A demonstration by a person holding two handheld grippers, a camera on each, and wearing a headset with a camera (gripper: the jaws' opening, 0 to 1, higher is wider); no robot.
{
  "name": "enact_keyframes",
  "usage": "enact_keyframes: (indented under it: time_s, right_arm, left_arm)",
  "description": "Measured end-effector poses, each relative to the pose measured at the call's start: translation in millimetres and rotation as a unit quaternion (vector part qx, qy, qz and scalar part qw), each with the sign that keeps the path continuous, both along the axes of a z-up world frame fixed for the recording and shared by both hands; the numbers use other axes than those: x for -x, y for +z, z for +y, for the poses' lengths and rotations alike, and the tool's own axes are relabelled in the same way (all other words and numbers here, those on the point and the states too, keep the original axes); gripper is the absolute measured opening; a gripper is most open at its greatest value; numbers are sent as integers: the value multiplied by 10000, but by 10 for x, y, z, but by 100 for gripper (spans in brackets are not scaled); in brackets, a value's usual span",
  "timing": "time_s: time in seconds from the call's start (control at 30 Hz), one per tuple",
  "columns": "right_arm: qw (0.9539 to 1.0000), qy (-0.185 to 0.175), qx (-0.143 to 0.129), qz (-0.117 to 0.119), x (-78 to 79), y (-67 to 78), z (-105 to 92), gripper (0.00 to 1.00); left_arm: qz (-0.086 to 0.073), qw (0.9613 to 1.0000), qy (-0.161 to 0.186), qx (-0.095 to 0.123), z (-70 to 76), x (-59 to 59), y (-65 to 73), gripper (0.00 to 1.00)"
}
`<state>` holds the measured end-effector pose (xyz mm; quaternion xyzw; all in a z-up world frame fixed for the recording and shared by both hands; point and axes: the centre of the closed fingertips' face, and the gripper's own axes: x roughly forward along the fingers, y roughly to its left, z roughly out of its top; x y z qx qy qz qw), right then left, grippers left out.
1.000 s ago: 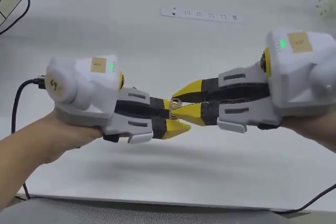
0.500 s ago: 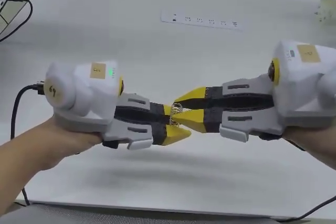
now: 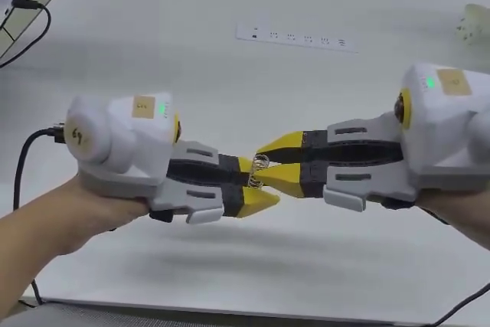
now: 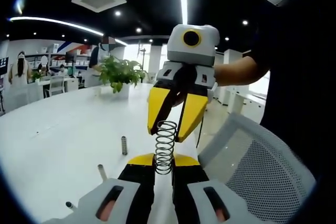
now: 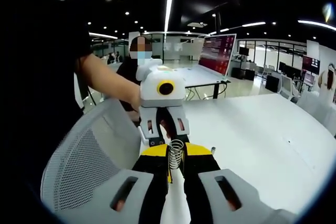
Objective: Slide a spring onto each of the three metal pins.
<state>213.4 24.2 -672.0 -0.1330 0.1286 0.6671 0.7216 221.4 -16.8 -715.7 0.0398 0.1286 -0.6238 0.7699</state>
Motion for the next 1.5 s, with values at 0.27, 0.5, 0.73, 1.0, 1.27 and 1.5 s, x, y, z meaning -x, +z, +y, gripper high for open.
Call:
enact_keyframes:
  time_s: [0.27,0.5,0.73,1.0,1.27,1.5]
  right_arm:
    - [10000,39,65,-65,25,8,26,7]
    - [9999,31,103,-83,22,-4,28,7]
    - [9999,-8,115,-99,5,-4,12,7]
    - [9998,-65,152,-131,-27,-25,-17,7]
    - [9995,-189,153,-191,-102,-29,-67,7]
    - [9991,-321,191,-182,-163,-78,-129,7]
  left_arm:
    - [62,10000,41,25,5,2,10,4]
    - [95,9999,84,52,19,-4,20,9]
    - [114,9998,127,33,28,-8,7,14]
    - [74,9996,284,-35,106,-30,-20,25]
    - [-99,9979,553,-313,331,-126,-120,32]
    - [-112,9952,913,-344,606,-225,-129,36]
